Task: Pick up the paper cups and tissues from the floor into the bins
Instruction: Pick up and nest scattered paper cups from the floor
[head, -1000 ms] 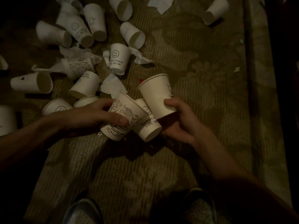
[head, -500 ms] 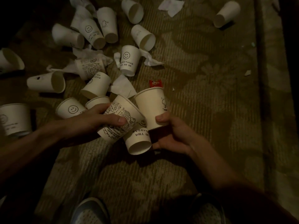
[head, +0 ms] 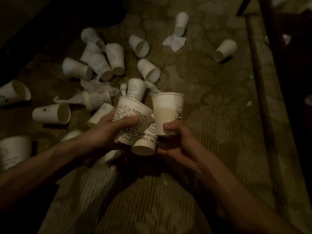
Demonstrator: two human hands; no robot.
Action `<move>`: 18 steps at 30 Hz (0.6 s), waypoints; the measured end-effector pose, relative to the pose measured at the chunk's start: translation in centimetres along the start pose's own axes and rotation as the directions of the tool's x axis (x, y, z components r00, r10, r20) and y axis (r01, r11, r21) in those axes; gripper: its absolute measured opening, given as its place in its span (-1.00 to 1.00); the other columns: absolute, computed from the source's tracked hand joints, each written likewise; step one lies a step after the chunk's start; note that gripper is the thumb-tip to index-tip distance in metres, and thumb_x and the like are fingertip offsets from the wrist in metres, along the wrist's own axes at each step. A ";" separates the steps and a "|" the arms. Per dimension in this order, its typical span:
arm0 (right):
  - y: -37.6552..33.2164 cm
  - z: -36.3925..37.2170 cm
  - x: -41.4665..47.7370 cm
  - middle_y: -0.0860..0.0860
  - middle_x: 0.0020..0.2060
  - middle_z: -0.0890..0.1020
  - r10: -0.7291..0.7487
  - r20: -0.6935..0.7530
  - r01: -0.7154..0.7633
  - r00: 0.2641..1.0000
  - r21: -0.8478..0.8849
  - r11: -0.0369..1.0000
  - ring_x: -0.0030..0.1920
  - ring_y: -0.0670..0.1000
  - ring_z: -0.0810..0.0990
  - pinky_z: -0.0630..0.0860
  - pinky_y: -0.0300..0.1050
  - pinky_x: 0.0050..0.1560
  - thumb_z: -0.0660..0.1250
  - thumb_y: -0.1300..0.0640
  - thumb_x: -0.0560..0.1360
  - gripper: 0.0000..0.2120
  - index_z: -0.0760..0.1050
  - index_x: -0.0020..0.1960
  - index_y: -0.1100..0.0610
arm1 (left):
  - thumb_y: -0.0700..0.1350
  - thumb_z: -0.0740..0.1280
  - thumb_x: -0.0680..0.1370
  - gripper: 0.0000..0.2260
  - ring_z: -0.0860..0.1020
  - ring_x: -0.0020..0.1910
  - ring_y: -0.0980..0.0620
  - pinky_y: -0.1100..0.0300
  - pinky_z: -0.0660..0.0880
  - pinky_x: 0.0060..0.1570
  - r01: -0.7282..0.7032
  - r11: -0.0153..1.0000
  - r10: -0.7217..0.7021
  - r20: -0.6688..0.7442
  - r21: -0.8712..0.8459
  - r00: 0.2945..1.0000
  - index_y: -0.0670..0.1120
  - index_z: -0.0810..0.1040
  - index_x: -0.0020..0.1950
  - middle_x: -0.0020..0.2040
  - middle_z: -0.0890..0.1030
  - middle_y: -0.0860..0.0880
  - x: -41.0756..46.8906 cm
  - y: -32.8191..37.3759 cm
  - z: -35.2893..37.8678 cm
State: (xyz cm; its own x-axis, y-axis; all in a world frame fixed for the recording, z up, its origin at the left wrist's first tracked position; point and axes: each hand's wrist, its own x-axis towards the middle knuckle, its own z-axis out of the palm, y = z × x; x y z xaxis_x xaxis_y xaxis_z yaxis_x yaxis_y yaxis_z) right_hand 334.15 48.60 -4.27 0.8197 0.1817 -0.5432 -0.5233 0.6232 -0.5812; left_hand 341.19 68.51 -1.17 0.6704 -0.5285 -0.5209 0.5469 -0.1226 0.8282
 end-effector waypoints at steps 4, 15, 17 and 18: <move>-6.5 2.8 0.3 0.09 -0.04 0.70 -0.119 0.066 0.128 0.991 -0.160 0.979 -0.09 0.04 0.68 0.60 -0.06 -0.15 0.43 0.04 0.27 -0.54 0.53 0.15 0.14 | 0.11 0.51 0.38 -0.53 0.64 0.16 -0.15 0.02 0.62 -0.07 -0.066 0.998 0.062 0.142 0.023 0.988 0.03 0.59 0.26 0.20 0.65 -0.13 1.5 6.7 -0.3; -26.5 17.2 -4.4 0.02 -0.06 0.67 -0.447 0.006 0.428 0.895 -0.298 0.853 0.01 0.04 0.64 0.61 0.10 0.02 0.37 -0.05 0.30 -0.61 0.53 0.08 0.07 | 0.09 0.39 0.47 -0.47 0.65 0.14 -0.09 -0.01 0.63 0.00 -0.359 0.933 0.356 0.081 0.032 0.931 -0.06 0.46 0.39 0.19 0.66 -0.10 -0.2 30.7 3.6; -28.8 19.3 -5.9 0.04 -0.02 0.68 -0.459 -0.007 0.433 0.888 -0.323 0.842 0.04 0.05 0.64 0.60 0.09 0.04 0.38 -0.05 0.29 -0.61 0.54 0.08 0.07 | 0.11 0.39 0.44 -0.45 0.67 0.09 -0.06 0.04 0.62 -0.09 -0.348 0.938 0.346 0.066 0.011 0.936 -0.06 0.47 0.39 0.16 0.67 -0.08 -1.4 33.5 4.6; -29.9 20.3 -6.7 0.07 0.05 0.68 -0.459 -0.020 0.428 0.888 -0.329 0.842 0.08 0.07 0.63 0.59 0.11 0.08 0.38 -0.04 0.30 -0.59 0.54 0.11 0.08 | 0.13 0.38 0.42 -0.43 0.68 0.06 -0.04 0.06 0.60 -0.09 -0.342 0.940 0.342 0.048 -0.001 0.939 -0.05 0.47 0.38 0.15 0.68 -0.07 -2.0 34.8 5.2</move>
State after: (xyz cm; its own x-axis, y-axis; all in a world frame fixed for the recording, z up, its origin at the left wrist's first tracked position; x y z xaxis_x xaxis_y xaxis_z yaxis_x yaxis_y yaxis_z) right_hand 349.08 44.17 29.04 0.9637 -0.1399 -0.2274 -0.1663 0.3518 -0.9212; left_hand 356.24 60.95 29.77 0.7919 -0.5784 -0.1961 0.2854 0.0666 0.9561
